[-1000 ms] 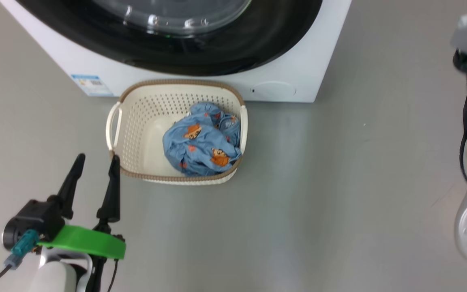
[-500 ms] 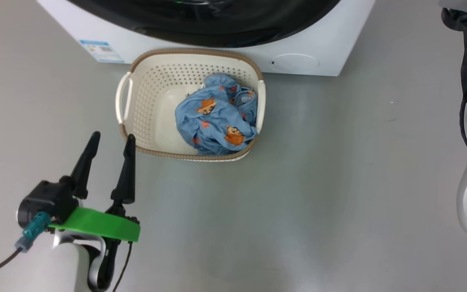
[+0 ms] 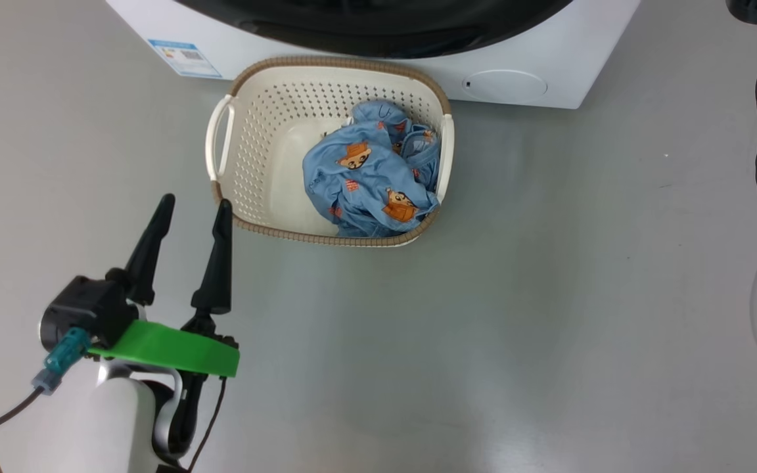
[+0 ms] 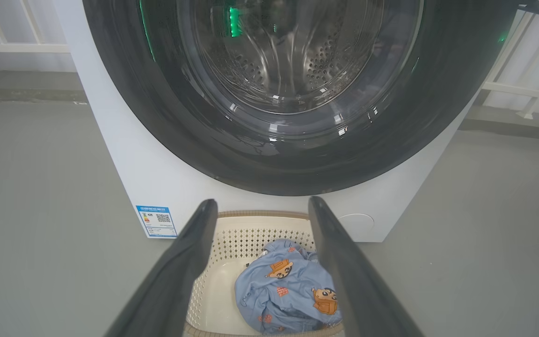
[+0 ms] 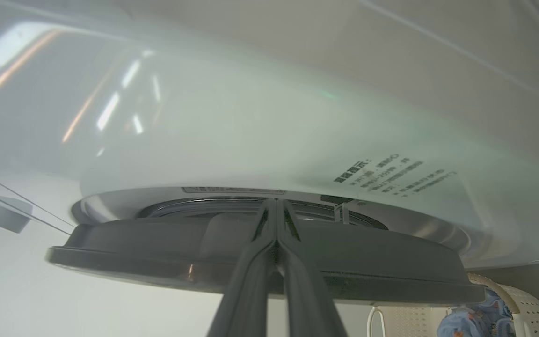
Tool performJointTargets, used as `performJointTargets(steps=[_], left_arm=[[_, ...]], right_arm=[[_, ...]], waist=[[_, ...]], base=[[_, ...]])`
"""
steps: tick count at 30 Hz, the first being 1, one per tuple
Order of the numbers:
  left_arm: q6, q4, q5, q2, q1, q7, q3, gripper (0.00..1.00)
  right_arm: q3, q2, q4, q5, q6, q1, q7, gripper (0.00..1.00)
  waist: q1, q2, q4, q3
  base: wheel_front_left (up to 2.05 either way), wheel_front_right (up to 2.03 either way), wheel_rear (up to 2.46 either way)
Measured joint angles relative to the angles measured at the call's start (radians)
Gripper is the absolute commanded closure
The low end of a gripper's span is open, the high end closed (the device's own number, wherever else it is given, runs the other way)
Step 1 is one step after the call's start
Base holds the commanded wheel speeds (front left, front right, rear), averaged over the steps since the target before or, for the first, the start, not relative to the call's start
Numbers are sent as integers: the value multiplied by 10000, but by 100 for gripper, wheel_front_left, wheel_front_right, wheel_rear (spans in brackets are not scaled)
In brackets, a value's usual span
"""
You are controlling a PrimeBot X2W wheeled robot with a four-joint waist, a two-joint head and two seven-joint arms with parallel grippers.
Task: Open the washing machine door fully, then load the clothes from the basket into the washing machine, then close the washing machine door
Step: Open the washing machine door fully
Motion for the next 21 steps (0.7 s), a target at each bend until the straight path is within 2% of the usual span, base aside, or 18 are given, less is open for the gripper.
performJointTargets(steps=[21], left_arm=[[0,-165,-188,-203,-602,0,-263,0]], right_arm=[[-345,-36,832,-1513,0,-970,-159,100]], waist=[[0,0,386,617]], base=[[0,0,0]])
